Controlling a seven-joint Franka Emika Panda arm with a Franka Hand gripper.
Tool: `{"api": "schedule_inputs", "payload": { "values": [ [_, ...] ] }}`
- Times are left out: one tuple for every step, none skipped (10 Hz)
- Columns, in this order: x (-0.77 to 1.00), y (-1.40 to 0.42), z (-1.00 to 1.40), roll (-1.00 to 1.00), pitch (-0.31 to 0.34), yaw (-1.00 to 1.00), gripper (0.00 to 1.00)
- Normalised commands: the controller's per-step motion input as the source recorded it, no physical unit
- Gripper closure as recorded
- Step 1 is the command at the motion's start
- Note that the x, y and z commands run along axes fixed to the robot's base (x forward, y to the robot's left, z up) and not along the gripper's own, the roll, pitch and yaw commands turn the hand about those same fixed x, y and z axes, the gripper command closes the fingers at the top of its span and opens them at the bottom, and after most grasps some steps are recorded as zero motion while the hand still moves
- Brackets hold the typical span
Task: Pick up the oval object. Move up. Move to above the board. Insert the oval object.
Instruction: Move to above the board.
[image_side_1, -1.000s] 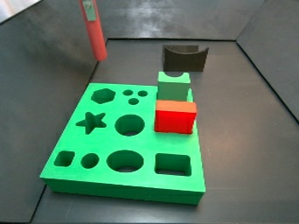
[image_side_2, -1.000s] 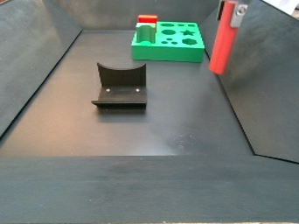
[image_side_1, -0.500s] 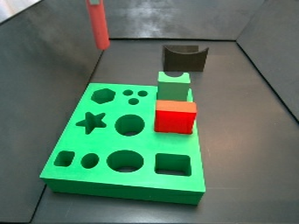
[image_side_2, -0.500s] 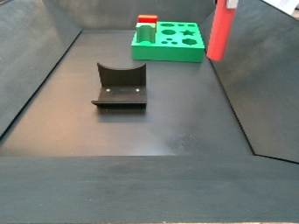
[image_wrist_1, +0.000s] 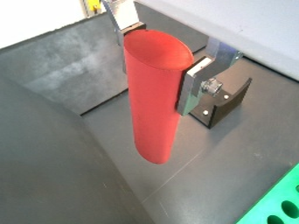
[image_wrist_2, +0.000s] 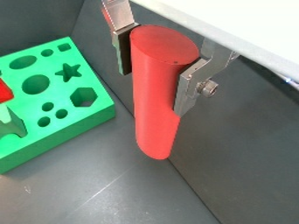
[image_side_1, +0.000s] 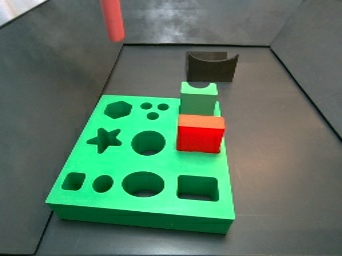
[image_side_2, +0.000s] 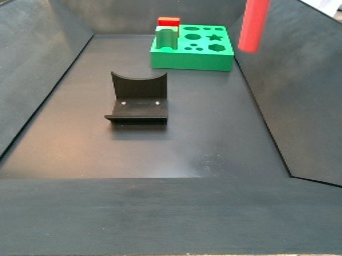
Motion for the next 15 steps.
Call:
{"api": "schedule_inputs", "payload": {
  "values": [
    [-0.02, -0.01, 0.87, -0.15, 0.042, -0.03, 1.00],
    [-0.02, 0.00, 0.79, -0.15, 0.045, -0.03, 1.00],
    [-0.02, 0.01, 0.58, -0.14, 0.050, -0.03, 1.00],
    [-0.01, 0.00, 0.49, -0.14, 0.050, -0.03, 1.00],
    [-0.01, 0.01, 0.32, -0.13, 0.051, -0.03, 1.00],
    [-0.01, 0.01, 0.18, -0.13, 0.050, -0.03, 1.00],
    [0.58, -1.00, 0.09, -0.05, 0.043, 1.00, 1.00],
    [0.58, -1.00, 0.08, -0.05, 0.042, 1.00, 1.00],
    [0.61, -1.00, 0.07, -0.03, 0.054, 1.00, 1.00],
    [0.64, -1.00, 0.08, -0.04, 0.058, 1.00, 1.00],
    [0.63, -1.00, 0.08, -0.03, 0.061, 1.00, 1.00],
    [0.63, -1.00, 0.09, -0.03, 0.062, 1.00, 1.00],
    [0.67, -1.00, 0.09, -0.03, 0.067, 1.00, 1.00],
    [0.70, -1.00, 0.09, -0.02, 0.073, 1.00, 1.00],
    [0.56, -0.71, 0.05, 0.00, 0.085, 1.00, 1.00]
  ]
}}
